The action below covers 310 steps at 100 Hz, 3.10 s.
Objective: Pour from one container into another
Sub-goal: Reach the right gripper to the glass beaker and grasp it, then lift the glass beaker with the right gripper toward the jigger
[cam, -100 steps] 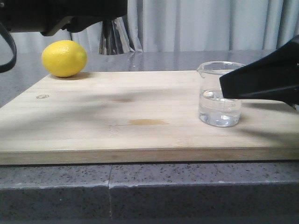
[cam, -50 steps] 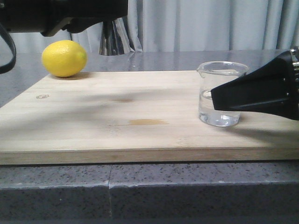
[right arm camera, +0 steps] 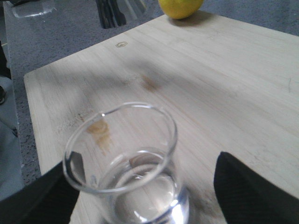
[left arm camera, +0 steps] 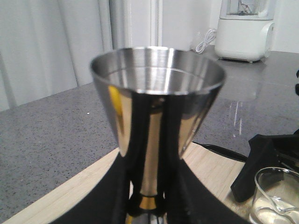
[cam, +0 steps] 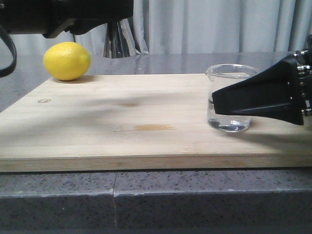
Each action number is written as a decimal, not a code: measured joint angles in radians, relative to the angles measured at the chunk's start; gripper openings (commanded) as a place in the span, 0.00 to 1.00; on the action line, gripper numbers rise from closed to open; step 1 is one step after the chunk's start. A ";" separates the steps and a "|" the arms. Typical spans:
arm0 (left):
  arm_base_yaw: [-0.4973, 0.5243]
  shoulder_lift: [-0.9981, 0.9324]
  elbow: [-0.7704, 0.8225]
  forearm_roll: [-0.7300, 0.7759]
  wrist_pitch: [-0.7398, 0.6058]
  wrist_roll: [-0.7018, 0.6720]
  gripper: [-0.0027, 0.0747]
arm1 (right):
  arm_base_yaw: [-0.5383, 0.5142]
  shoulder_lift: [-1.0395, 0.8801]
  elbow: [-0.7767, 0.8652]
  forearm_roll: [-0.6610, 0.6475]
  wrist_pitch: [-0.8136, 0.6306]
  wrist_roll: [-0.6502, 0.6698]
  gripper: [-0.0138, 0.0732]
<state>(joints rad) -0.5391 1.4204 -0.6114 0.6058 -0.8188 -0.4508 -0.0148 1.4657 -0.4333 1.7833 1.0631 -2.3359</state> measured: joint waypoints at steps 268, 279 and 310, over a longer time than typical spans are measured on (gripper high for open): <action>0.000 0.000 0.000 0.042 0.025 -0.017 0.01 | 0.002 0.030 -0.544 -0.205 0.056 0.149 0.42; 0.000 0.000 0.000 0.071 0.025 -0.033 0.01 | 0.021 0.030 -0.618 -0.269 0.039 0.205 0.42; 0.000 0.000 0.000 0.117 0.025 -0.084 0.01 | 0.131 0.030 -0.762 -0.375 -0.023 0.253 0.42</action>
<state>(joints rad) -0.5391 1.4204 -0.6114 0.7224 -0.7938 -0.5347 0.1158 1.4958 -1.1950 1.4079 1.0397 -2.0828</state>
